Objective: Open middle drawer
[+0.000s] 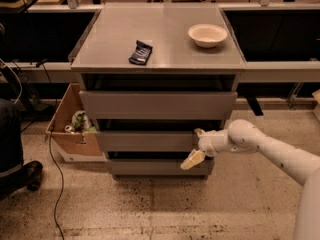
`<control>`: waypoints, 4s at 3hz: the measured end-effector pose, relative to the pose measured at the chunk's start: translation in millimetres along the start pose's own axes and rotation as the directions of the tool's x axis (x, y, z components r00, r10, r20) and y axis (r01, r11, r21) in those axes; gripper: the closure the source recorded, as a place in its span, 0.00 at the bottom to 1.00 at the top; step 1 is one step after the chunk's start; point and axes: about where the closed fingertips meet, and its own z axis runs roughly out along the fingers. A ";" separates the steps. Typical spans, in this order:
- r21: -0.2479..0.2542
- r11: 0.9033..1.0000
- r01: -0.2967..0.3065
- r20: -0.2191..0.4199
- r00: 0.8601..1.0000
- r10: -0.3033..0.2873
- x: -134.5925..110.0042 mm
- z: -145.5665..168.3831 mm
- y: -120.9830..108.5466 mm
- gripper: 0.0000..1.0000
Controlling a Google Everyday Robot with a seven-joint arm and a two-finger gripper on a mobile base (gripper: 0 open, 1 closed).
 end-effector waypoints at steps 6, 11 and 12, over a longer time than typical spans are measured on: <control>0.247 0.968 -0.039 -0.021 0.999 0.046 12.3 79.1 -73.0 0.46; -0.129 0.990 0.054 -0.166 0.983 -0.075 33.1 34.5 61.8 0.25; -0.129 0.990 0.054 -0.166 0.983 -0.076 28.3 28.6 60.9 0.56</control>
Offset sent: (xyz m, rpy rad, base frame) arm 0.0807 0.0074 -0.0254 -0.0630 -0.1590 -0.2022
